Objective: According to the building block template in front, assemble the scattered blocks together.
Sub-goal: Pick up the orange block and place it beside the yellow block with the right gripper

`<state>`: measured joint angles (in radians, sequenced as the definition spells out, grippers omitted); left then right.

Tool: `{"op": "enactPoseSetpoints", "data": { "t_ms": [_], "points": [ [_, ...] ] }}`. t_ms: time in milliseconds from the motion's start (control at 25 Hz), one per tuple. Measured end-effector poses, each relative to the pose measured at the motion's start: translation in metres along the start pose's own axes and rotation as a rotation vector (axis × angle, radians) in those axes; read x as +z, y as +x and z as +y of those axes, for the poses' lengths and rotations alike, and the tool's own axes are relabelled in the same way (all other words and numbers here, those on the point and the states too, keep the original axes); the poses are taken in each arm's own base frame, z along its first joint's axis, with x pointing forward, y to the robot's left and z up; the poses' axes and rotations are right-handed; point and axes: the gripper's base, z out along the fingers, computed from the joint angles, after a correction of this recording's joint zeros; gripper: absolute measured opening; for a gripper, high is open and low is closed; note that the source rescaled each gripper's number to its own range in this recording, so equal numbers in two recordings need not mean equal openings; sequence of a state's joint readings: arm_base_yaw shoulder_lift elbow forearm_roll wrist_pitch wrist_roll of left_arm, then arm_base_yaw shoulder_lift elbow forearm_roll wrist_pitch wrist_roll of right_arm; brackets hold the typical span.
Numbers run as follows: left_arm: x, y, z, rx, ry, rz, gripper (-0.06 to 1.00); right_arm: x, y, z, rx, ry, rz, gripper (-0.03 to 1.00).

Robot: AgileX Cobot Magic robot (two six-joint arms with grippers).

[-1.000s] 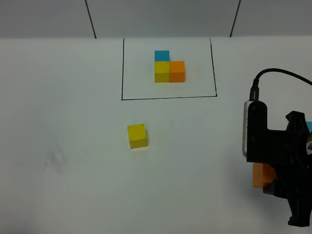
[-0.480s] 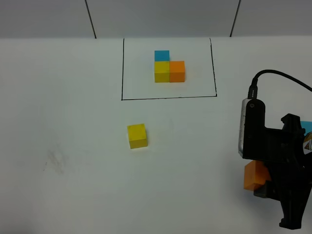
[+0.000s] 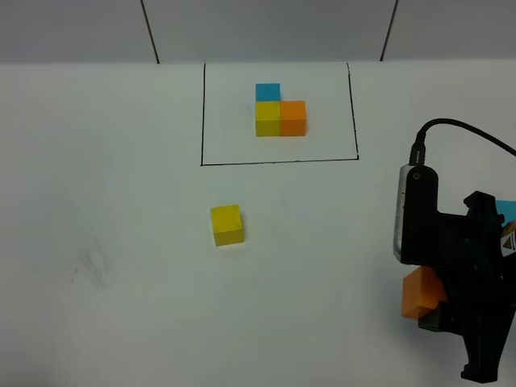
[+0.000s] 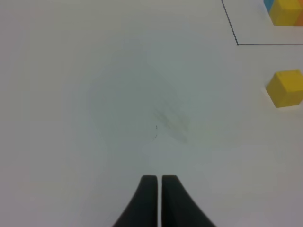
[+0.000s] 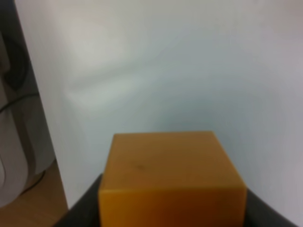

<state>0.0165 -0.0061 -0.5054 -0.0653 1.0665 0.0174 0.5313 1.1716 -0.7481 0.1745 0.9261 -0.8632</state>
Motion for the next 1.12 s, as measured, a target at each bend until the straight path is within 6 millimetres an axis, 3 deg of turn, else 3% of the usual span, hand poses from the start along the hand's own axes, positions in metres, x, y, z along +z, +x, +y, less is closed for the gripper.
{"op": "enactPoseSetpoints", "data": {
  "t_ms": [760,1120],
  "points": [
    [0.000,0.000,0.000,0.000,0.000,0.000,0.00,0.000,-0.002,-0.003,0.082,0.033,-0.021,0.46],
    [0.000,0.000,0.000,0.000,0.000,0.000,0.00,-0.006,-0.033,-0.039,0.081,0.066,0.037,0.46]
  ]
}}
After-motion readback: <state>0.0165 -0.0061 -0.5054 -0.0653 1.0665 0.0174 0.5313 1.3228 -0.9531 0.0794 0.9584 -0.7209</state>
